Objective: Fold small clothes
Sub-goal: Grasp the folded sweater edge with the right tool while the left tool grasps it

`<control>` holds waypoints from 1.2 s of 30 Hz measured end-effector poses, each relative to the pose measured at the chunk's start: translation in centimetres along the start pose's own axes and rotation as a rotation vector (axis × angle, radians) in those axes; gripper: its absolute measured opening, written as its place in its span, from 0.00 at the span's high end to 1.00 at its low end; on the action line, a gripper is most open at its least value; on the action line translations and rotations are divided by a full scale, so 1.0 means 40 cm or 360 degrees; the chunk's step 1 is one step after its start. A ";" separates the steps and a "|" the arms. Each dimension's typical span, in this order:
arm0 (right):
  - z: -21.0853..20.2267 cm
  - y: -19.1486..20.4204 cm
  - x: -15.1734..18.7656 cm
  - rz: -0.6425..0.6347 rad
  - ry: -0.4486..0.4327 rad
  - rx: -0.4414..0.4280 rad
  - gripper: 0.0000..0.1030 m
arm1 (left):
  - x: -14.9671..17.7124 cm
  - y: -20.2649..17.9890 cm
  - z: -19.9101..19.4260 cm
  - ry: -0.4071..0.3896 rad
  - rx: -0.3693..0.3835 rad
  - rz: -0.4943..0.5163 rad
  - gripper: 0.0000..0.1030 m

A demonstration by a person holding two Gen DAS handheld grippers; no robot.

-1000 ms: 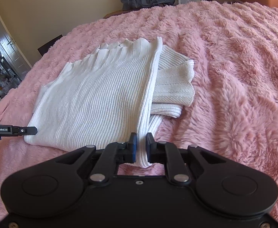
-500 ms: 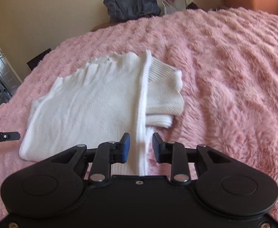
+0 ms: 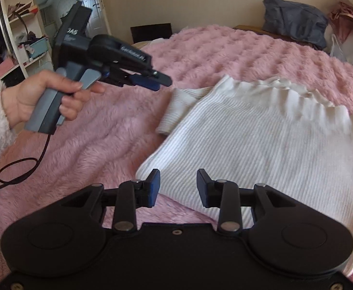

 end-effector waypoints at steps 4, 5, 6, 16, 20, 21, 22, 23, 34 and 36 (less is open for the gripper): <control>0.043 0.048 0.006 -0.0131 0.0047 0.0046 0.64 | -0.017 0.029 0.025 0.0017 0.0071 -0.0095 0.61; 0.048 0.058 0.008 -0.0161 0.0051 0.0054 0.63 | -0.020 0.033 0.033 0.0018 0.0088 -0.0120 0.60; 0.054 0.069 0.009 -0.0193 0.0049 0.0062 0.61 | -0.021 0.039 0.038 0.0018 0.0107 -0.0144 0.58; 0.100 0.138 0.034 -0.0671 0.0050 0.0342 0.57 | -0.033 0.037 0.127 0.0100 0.0261 -0.0233 0.55; 0.118 0.150 0.043 -0.0821 0.0047 0.0425 0.57 | -0.018 0.021 0.175 0.0199 0.0307 -0.0232 0.54; 0.123 0.156 0.043 -0.0845 0.0042 0.0427 0.57 | -0.014 0.020 0.187 0.0220 0.0299 -0.0228 0.54; 0.127 0.158 0.044 -0.0856 0.0040 0.0429 0.57 | -0.013 0.017 0.196 0.0227 0.0302 -0.0226 0.54; 0.129 0.159 0.043 -0.0862 0.0035 0.0439 0.57 | -0.014 0.014 0.201 0.0222 0.0320 -0.0231 0.54; 0.137 0.151 0.030 -0.0743 0.0038 0.0393 0.82 | -0.032 -0.026 0.247 0.0257 0.0388 -0.0176 0.91; 0.133 0.148 0.026 -0.0706 0.0027 0.0386 0.84 | -0.037 -0.020 0.248 0.0252 0.0406 -0.0224 0.92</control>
Point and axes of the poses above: each gripper's, at about its wrist camera, not at the fingertips, and z roughly the way its jaws point, y to its left, x to its underside, the point moved 8 cm from there along z, roughly the way its jaws point, and after that the axes turned 6 degrees about x, right-handed, at the moved point
